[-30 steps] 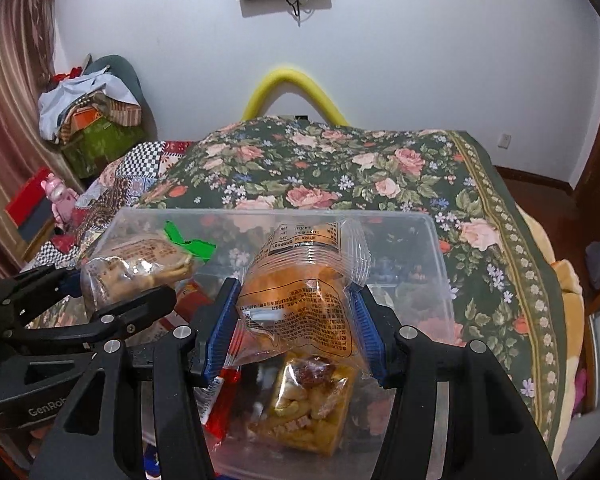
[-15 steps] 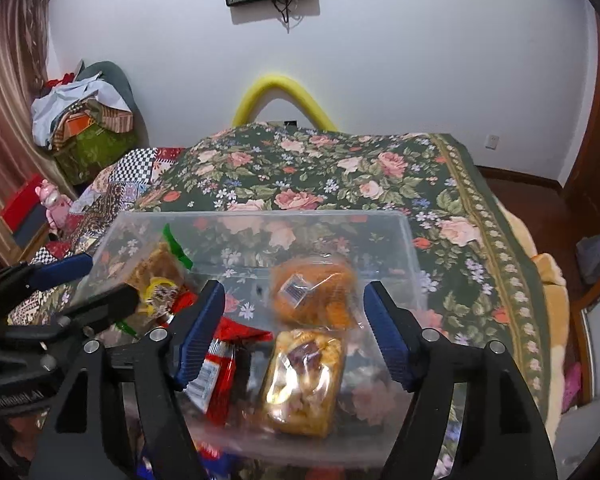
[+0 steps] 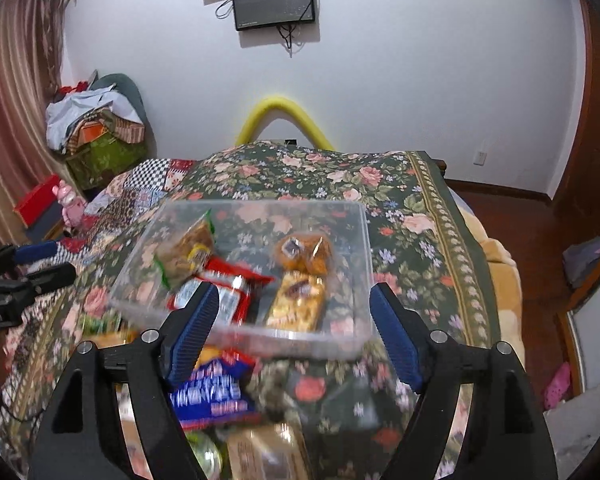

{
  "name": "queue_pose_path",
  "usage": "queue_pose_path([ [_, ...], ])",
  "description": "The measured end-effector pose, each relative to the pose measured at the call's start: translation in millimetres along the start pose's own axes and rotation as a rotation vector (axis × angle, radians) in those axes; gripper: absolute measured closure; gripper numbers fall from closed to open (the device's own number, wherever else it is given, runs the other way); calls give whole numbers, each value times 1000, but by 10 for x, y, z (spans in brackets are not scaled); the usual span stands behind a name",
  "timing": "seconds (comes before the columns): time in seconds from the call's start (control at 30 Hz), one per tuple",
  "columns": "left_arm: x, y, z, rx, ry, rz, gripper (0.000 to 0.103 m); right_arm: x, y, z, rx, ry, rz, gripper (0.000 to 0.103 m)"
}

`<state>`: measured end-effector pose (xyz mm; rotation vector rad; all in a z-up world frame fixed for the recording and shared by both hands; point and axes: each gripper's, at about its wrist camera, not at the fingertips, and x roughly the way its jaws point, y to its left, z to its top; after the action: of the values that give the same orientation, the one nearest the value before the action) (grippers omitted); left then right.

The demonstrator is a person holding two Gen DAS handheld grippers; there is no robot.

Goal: Organize snacks
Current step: 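Grasp the stick-biscuit pack with the left tool while the right tool grasps the cream cake block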

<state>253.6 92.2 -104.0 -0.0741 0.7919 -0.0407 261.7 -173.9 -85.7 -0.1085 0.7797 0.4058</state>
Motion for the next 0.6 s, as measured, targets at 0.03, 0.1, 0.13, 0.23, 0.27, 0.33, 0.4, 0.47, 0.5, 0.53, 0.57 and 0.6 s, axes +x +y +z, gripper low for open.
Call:
queue_pose_path([
  [0.03,-23,54,-62,-5,11,4,16,-29,6,-51,-3,-6,-13,28],
  [0.1,-52,158,-193,-16,38,11,16,-61,17,-162,-7,-2,-29,28],
  [0.13,-62,192,-243,-20,46,16,16,-57,20,-211,-9,7,-30,28],
  [0.23,-39,328,-407,-44,82,28,16,-70,23,-358,-1,33,-28,28],
  [0.27,-15,373,-473,-56,101,27,16,-57,18,-421,6,45,-22,28],
  [0.33,20,414,-582,-64,123,27,16,-45,13,-508,15,67,-15,28],
  [0.4,61,416,-689,-64,140,27,16,-24,13,-602,19,91,-9,28],
  [0.47,118,397,-804,-59,158,22,16,5,3,-707,28,115,-3,28],
  [0.5,149,378,-847,-53,166,20,16,-3,6,-761,34,125,1,28],
  [0.53,187,356,-880,-43,173,20,16,6,-5,-806,40,137,7,28],
  [0.57,220,337,-893,-35,177,21,16,34,-20,-856,49,152,12,28],
  [0.6,274,293,-918,-14,186,28,16,42,-28,-884,56,162,17,28],
])
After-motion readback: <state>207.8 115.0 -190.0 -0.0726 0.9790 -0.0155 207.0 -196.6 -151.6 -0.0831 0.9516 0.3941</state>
